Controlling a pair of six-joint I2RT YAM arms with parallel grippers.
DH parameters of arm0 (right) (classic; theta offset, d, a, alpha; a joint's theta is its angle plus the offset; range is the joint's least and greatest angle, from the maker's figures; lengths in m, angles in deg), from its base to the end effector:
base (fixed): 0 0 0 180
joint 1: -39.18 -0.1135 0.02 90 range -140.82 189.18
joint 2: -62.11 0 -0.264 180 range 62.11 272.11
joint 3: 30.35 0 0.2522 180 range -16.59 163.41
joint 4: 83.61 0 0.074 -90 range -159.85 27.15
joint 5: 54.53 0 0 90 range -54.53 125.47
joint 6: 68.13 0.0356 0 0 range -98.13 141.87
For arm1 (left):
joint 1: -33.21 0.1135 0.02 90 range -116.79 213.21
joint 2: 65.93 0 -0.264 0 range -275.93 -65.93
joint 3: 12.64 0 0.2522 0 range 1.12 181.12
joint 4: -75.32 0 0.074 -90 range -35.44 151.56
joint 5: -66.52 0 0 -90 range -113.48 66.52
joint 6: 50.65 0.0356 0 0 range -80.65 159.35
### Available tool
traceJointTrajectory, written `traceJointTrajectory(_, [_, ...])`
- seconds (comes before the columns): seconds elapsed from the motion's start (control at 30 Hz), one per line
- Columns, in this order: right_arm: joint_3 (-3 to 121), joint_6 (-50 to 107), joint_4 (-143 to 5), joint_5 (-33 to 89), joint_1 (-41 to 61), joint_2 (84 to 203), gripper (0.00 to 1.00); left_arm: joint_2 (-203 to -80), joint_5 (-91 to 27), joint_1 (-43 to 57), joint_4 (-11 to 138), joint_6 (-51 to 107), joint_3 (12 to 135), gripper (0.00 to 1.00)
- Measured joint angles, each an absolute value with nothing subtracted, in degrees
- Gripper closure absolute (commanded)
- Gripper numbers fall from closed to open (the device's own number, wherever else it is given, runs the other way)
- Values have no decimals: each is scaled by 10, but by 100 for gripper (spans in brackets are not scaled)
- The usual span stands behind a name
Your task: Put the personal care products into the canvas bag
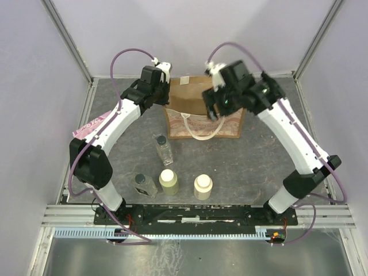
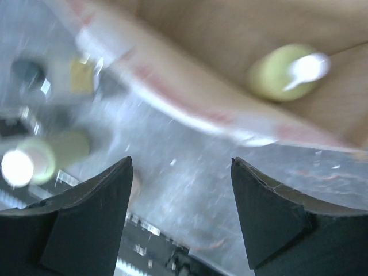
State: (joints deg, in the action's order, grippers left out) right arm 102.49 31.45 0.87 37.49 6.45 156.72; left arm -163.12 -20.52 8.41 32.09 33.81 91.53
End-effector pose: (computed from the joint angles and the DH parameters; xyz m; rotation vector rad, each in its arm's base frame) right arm 0.2658 0.1693 0.4536 -0.4648 2.3542 0.3082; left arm 0.3564 -0.1626 0.3413 0.3416 2.1862 -0.2382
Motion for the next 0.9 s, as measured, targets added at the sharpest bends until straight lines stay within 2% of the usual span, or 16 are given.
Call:
traceJointTrajectory(0.13, [907,315,10,352,-27,1518,23,-1633,-206,86,321,338,916,97])
traceJointTrajectory(0.37, [765,328,16,352,-104,1458,23,-1633,-207,87,321,338,916,97])
traceJointTrajectory(0.9, [631,397,-58,318,-212,1419,19,-1639,-206,88,318,339,922,97])
